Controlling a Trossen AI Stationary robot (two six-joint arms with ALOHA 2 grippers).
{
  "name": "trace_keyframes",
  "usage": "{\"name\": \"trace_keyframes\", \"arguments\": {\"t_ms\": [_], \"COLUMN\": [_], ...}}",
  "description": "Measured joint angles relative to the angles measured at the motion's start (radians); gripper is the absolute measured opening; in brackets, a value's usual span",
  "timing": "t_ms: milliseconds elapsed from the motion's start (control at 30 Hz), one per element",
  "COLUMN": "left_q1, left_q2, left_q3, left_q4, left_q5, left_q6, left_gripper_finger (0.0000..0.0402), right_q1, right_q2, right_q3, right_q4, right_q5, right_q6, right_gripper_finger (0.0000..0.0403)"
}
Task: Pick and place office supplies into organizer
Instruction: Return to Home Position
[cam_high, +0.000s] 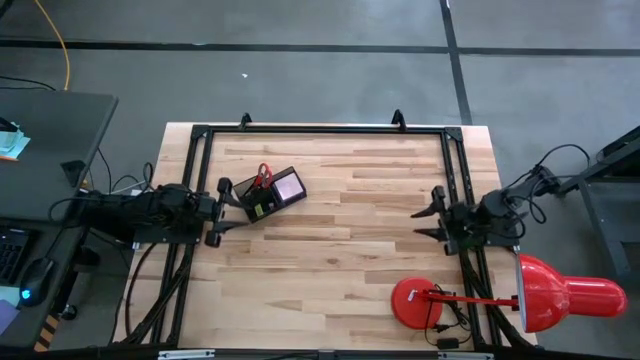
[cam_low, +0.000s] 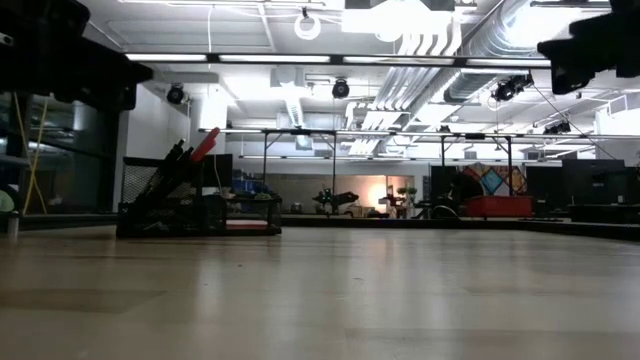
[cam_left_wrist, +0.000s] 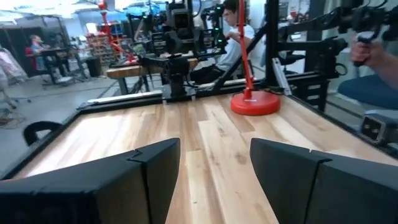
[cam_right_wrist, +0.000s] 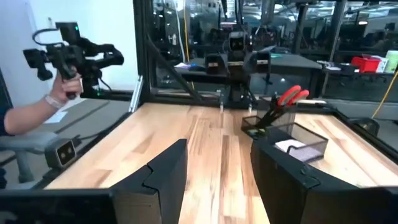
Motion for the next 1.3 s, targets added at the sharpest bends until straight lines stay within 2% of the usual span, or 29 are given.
{"name": "trace_keyframes", "arguments": {"t_ms": [200,567,700,767,933,1300], "left_q1": [0.000,0.000,0.000,0.000,0.000,0.000], "left_q2": [0.000,0.001,0.001,0.001,0.001,0.001], "left_q3": [0.015,0.016,0.016,0.016,0.016,0.016], "left_q4": [-0.043,-0.045,-0.046,-0.045,-0.045,-0.045], "left_q5": [0.038,0.030,0.029,0.026,0.026,0.026], "left_q6": [-0.018,-0.026,-0.027,-0.027,-0.027,-0.026], "left_gripper_finger": [0.0191,0.0191,0.0191,0.0191,0.0191,0.0191], "right_q1": [-0.025,-0.177,-0.244,-0.267,-0.304,-0.306], "right_q2": [0.000,0.001,0.001,0.002,0.003,0.003], "right_q3": [-0.049,-0.106,-0.127,-0.127,-0.127,-0.128], "right_q4": [0.050,0.116,0.158,0.152,0.152,0.152], "right_q5": [0.014,-0.150,-0.280,-0.307,-0.309,-0.311], "right_q6": [0.011,0.034,0.029,0.008,0.004,0.014], "right_gripper_finger": [0.0169,0.0169,0.0169,0.0169,0.0169,0.0169]}}
